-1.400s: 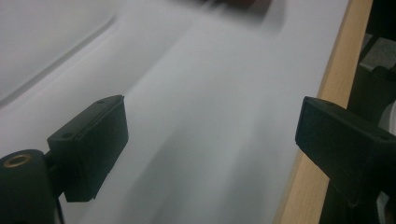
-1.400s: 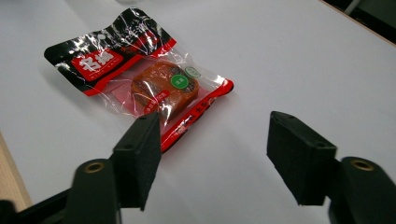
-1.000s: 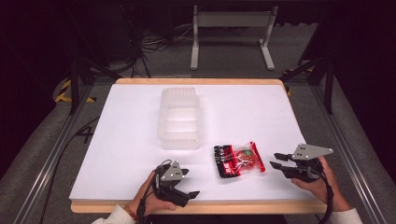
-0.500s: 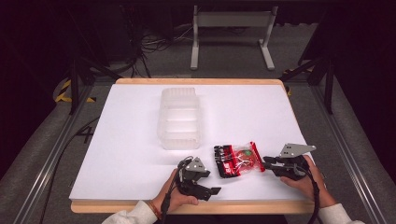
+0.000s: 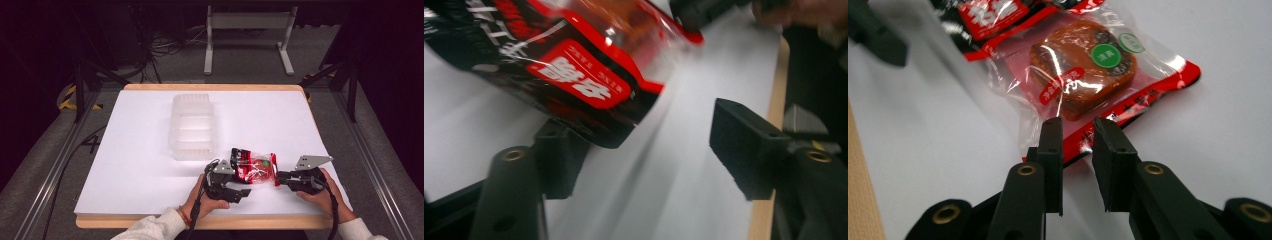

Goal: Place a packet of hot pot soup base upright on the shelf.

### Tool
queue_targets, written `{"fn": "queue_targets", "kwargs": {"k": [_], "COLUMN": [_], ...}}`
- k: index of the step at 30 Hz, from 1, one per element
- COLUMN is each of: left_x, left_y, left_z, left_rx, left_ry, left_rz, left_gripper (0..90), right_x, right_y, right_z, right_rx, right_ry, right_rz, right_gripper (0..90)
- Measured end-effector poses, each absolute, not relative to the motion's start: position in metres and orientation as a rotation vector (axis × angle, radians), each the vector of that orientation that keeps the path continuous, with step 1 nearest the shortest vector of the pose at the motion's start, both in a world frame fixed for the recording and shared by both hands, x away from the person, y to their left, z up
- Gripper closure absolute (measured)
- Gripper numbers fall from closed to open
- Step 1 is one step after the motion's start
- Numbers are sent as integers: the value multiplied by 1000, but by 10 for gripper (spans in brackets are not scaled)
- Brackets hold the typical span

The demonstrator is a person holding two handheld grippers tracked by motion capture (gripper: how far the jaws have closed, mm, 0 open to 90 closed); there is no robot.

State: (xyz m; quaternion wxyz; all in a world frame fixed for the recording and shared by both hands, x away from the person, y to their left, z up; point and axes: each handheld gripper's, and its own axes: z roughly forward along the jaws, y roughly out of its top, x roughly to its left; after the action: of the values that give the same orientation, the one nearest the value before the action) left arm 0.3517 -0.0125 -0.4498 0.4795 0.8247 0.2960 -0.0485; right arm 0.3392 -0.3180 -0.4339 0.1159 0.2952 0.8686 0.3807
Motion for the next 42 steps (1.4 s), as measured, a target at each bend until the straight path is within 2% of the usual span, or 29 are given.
{"fn": "queue_targets", "kwargs": {"k": [3,7,8,9,10,12,18,26,33,35,36,41,42], "left_x": [360,368,368,370,373,374,373,368,366,367,367,365,364], "left_y": [-11,-14,-14,-15,-17,-17,-13,-7,0,2,3,5,5], "left_z": [-448,-448,-448,-448,-450,-450,-437,-413,-395,-393,-391,-386,-385], "left_rx": [1962,1927,1927,1908,1897,1888,1872,1868,1842,1834,1838,1866,1869], "left_ry": [754,782,782,792,801,794,700,572,503,498,482,436,435], "left_rz": [-107,-82,-82,-65,-40,-30,51,116,131,125,124,149,156], "left_gripper": [448,497,572,572,704,777,884,897,898,899,899,899,899], "right_x": [338,337,337,336,335,335,330,329,345,347,351,364,365], "right_y": [-311,-304,-304,-300,-298,-298,-300,-306,-299,-297,-295,-287,-285], "right_z": [-435,-435,-435,-435,-435,-435,-426,-393,-372,-371,-372,-372,-372], "right_rx": [837,807,807,786,767,764,731,715,697,700,699,711,714], "right_ry": [2571,2590,2590,2592,2599,2601,2515,2291,2248,2245,2250,2245,2242], "right_rz": [1113,1117,1117,1103,1114,1117,1135,1211,1272,1263,1271,1284,1285], "right_gripper": [756,758,758,754,735,730,623,576,419,422,455,435,465]}}
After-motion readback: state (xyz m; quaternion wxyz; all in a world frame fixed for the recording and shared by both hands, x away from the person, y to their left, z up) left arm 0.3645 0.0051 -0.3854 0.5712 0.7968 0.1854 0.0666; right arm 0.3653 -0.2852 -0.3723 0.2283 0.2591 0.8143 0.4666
